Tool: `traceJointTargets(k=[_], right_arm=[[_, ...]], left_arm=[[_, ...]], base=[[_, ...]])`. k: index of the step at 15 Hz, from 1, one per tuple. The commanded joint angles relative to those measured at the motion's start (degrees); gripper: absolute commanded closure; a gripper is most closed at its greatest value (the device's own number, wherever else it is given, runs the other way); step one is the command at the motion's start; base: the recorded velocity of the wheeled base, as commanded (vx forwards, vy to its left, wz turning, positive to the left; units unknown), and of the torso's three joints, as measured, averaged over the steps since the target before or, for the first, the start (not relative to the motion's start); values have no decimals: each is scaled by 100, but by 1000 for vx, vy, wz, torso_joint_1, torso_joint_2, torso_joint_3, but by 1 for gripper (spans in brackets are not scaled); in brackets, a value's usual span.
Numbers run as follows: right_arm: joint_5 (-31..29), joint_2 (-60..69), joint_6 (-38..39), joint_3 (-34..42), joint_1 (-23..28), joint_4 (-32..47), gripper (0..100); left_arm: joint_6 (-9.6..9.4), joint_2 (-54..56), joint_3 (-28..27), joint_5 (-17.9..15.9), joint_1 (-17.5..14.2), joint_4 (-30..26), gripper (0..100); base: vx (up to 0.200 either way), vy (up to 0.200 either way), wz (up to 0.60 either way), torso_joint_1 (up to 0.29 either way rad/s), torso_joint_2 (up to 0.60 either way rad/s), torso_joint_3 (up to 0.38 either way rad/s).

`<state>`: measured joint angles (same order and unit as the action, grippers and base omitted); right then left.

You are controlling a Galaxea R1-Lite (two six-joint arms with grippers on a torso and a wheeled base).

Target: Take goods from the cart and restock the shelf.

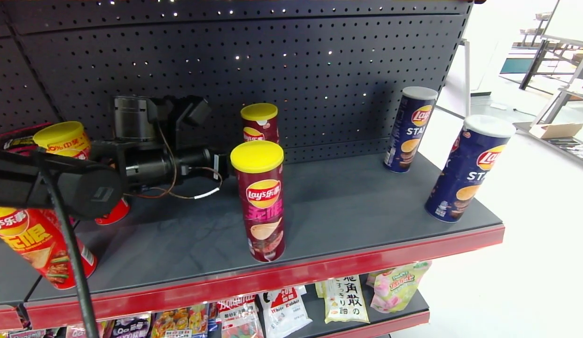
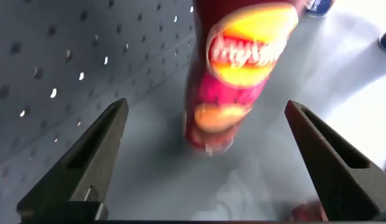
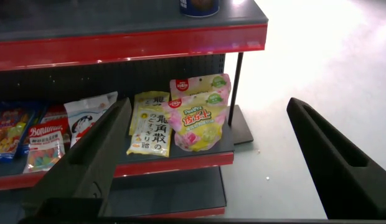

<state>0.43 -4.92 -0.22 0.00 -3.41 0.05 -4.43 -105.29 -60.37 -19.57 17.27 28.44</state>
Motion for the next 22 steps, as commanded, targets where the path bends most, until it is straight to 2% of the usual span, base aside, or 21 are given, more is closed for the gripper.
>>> traceJointTargets(k=[1,3,5,7,9,12,14,15,18,19,20,21,22], right_arm=[[1,-8,-4,0,-1,4,0],[1,-8,-4,0,-1,4,0],[1,-8,-4,0,-1,4,0],[1,-8,-4,0,-1,4,0],[1,-8,-4,0,-1,-5,0],[1,-8,-4,0,-1,4,0],[1,-8,-4,0,-1,4,0],[1,-8,-4,0,-1,4,0],[1,-8,-4,0,-1,4,0],[1,-8,-4,0,-1,4,0],[1,-8,-4,0,-1,4,0],[1,-8,-4,0,-1,4,0],[1,-8,-4,0,-1,4,0]], left_arm=[[3,518,482,23,-57,4,0],[-50,1046,1115,5,-40,4,0],[-208,1608,1853,5,-57,12,0],[-243,2118,2301,-3,-66,12,0],[-498,2821,2697,-47,-57,-84,0],[-568,3770,2996,-12,-101,-594,0],[-559,4394,2996,-12,-277,-1060,0],[-559,4394,2996,-12,-277,-1060,0],[-542,6249,3013,5,-383,-2651,0],[-533,6627,3005,41,-383,-2888,0],[-533,6627,3005,41,-383,-2888,0],[-401,7356,3172,840,-585,-2976,0],[-234,7602,3303,1526,-743,-2985,0]], base=[[0,0,0,0,0,0],[0,0,0,0,0,0],[0,0,0,0,0,0],[0,0,0,0,0,0],[0,0,0,0,0,0],[0,0,0,0,0,0],[0,0,0,0,0,0],[0,0,0,0,0,0],[0,0,0,0,0,0],[0,0,0,0,0,0],[0,0,0,0,0,0],[0,0,0,0,0,0],[0,0,0,0,0,0]])
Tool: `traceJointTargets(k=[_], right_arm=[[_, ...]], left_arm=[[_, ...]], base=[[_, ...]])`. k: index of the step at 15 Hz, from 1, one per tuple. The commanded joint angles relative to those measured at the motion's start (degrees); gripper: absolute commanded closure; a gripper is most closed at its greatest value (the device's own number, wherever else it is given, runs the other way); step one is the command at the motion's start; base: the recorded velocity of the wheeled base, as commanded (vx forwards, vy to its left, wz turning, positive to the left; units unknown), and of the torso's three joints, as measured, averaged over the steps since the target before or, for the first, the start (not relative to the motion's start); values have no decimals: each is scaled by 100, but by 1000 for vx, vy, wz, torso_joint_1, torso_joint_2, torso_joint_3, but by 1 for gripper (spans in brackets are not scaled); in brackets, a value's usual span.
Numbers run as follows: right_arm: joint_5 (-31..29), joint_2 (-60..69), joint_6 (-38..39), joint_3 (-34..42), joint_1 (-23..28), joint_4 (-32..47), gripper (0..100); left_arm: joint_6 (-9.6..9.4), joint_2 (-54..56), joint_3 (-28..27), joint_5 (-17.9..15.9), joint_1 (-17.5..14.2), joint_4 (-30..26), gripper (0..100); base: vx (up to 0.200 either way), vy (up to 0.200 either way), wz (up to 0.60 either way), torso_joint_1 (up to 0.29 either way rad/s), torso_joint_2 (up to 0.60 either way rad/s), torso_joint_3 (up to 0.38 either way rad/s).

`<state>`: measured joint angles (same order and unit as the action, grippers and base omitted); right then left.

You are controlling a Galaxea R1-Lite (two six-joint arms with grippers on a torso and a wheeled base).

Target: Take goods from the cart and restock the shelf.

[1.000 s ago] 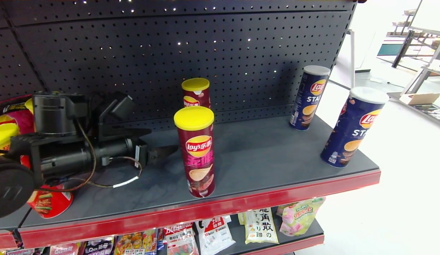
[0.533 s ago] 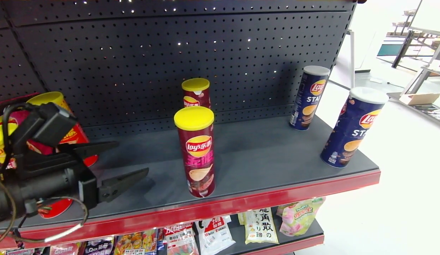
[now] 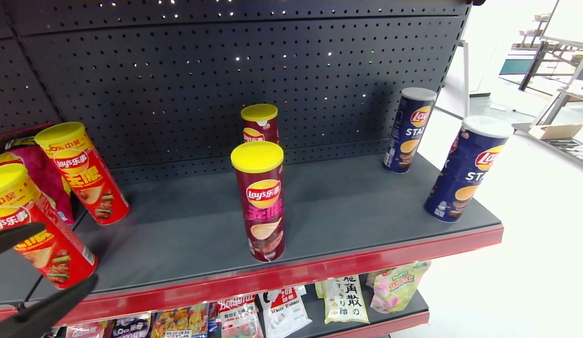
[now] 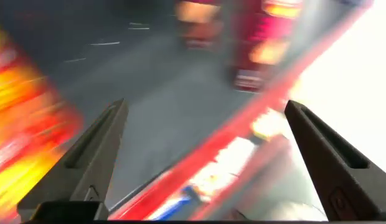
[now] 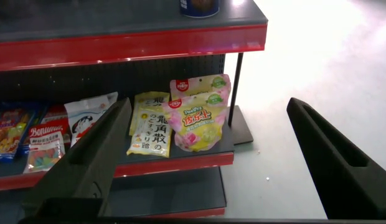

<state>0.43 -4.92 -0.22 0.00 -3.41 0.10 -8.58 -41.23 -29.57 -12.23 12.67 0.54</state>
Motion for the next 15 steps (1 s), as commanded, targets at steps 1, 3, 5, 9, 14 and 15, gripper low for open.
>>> traceJointTargets(k=[1,3,5,9,14,15], right_arm=[[1,-8,-4,0,-1,-1,0],[1,-8,-4,0,-1,-10,0],[1,-8,-4,0,-1,-1,0],[10,-17,-13,0,-1,-1,0],[1,-8,-4,0,-1,-10,0],[1,-17,-13,0,-1,-1,0]], left_arm=[[471,1548,505,1311,-309,-185,0],[542,2400,918,1469,-309,-476,0],[410,3165,839,1478,-317,-1354,0],[419,3446,804,2005,-309,-1750,0],[392,3490,1015,2146,-309,-1759,0],[392,3490,1024,2146,-309,-1768,0]], base=[[0,0,0,0,0,0],[0,0,0,0,0,0],[0,0,0,0,0,0],[0,0,0,0,0,0],[0,0,0,0,0,0],[0,0,600,7,2,2]])
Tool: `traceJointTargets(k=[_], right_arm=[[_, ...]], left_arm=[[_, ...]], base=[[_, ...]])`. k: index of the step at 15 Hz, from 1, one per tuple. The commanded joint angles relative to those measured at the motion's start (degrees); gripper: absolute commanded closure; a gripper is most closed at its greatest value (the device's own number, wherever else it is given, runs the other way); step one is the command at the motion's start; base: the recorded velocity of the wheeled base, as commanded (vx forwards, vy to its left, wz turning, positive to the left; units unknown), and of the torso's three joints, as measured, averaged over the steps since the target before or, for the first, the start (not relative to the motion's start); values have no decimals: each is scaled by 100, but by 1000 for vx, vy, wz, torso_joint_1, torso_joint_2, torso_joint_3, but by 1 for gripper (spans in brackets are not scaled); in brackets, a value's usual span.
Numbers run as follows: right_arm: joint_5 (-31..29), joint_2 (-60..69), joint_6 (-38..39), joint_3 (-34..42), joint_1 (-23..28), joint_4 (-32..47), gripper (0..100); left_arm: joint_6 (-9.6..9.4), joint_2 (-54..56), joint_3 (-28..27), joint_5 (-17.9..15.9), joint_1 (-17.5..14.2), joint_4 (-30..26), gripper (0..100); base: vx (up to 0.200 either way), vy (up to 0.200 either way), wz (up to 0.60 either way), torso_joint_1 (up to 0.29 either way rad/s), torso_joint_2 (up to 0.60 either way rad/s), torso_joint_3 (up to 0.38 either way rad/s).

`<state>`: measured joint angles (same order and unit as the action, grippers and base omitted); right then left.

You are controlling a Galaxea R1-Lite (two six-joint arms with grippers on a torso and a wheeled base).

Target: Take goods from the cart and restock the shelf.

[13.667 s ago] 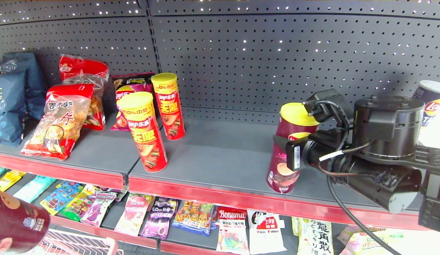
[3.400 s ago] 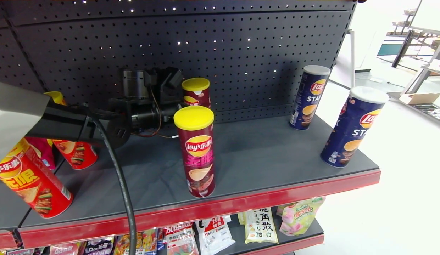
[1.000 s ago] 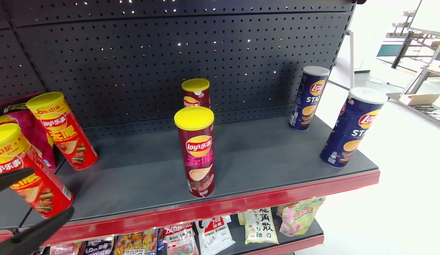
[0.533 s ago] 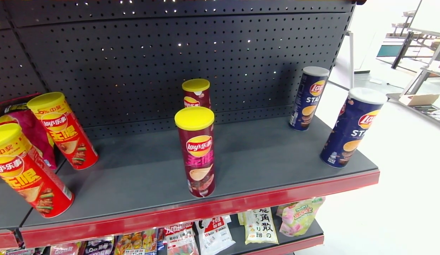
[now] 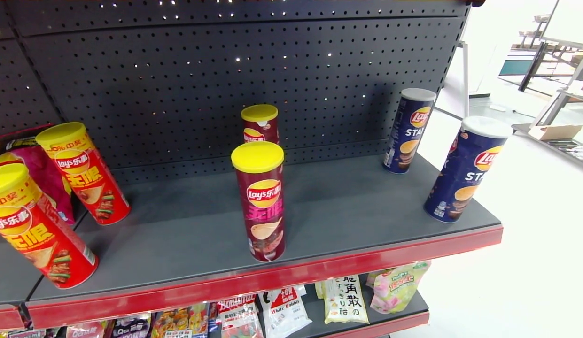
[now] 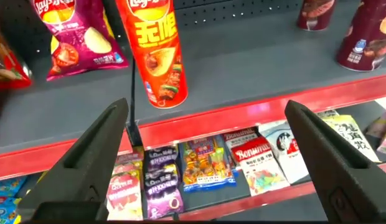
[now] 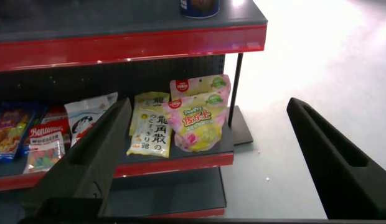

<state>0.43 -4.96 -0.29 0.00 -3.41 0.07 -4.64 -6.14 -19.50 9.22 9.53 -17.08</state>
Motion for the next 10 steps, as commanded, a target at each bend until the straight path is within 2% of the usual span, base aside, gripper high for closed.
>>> traceJointTargets(k=[1,5,8,10], right_arm=[[1,-31,3,0,-28,-7,0],[10,-49,-15,0,-133,-7,0],[1,-40,3,0,-133,-7,0],[1,-40,3,0,-133,1,0]], left_arm=[[-10,-27,17,-8,5,-6,0],[-1,8,52,-8,5,-59,0],[-1,34,325,-16,5,-15,0],[122,34,588,-25,5,196,0]], base=[[0,0,600,2,-7,2],[0,0,600,7,2,6],[0,0,0,0,0,0],[0,0,0,0,0,0]])
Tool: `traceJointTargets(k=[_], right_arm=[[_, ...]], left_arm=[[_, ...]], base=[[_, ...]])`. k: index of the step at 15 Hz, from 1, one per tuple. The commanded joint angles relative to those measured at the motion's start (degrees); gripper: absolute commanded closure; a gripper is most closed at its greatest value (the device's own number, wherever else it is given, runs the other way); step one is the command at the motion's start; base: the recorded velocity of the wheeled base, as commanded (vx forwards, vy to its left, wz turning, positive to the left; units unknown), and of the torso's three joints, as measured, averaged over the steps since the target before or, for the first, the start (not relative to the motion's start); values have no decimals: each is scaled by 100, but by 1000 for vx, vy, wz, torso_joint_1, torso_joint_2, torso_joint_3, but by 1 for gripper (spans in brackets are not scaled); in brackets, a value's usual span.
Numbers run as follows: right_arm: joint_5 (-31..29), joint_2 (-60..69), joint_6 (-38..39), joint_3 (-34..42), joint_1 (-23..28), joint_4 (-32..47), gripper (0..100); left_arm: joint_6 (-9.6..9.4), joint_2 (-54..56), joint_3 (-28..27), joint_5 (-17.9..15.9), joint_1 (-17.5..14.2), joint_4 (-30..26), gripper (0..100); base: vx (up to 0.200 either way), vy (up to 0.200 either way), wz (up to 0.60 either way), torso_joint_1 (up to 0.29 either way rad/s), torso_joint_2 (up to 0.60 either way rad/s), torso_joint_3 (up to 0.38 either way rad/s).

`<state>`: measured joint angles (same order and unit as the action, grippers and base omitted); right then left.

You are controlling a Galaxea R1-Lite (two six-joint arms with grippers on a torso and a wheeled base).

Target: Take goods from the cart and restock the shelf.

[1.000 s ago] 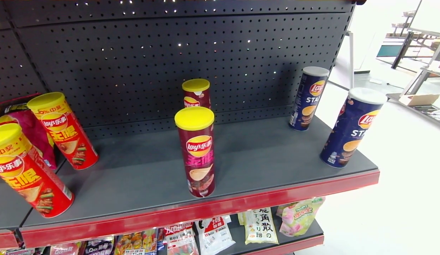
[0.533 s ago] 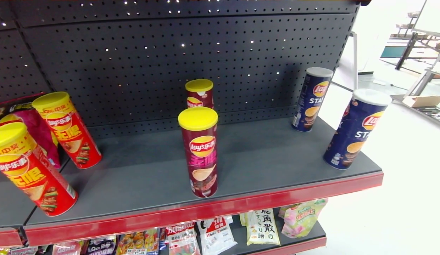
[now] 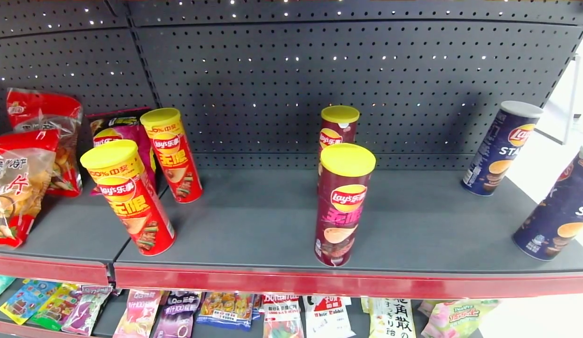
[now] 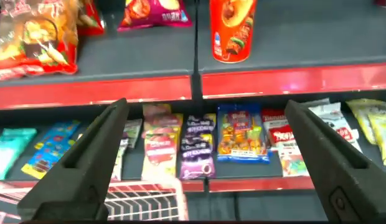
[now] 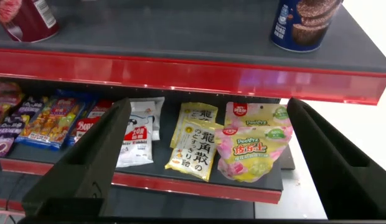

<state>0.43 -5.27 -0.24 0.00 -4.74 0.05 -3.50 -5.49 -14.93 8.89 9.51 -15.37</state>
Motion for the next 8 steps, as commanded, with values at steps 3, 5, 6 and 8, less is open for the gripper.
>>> traceJointTargets(k=[3,5,6,8], right_arm=[[1,-9,-11,0,0,4,0],[1,-9,-11,0,0,4,0],[1,-9,-11,0,0,4,0],[-8,-9,-2,0,0,4,0]], left_arm=[[447,-23,1107,175,7,1344,0],[420,-23,1493,271,7,1845,0],[429,-23,1493,210,7,1818,0],[455,-23,1493,17,7,1818,0]], base=[[0,0,0,0,0,0],[0,0,0,0,0,0],[0,0,0,0,0,0],[0,0,0,0,0,0]])
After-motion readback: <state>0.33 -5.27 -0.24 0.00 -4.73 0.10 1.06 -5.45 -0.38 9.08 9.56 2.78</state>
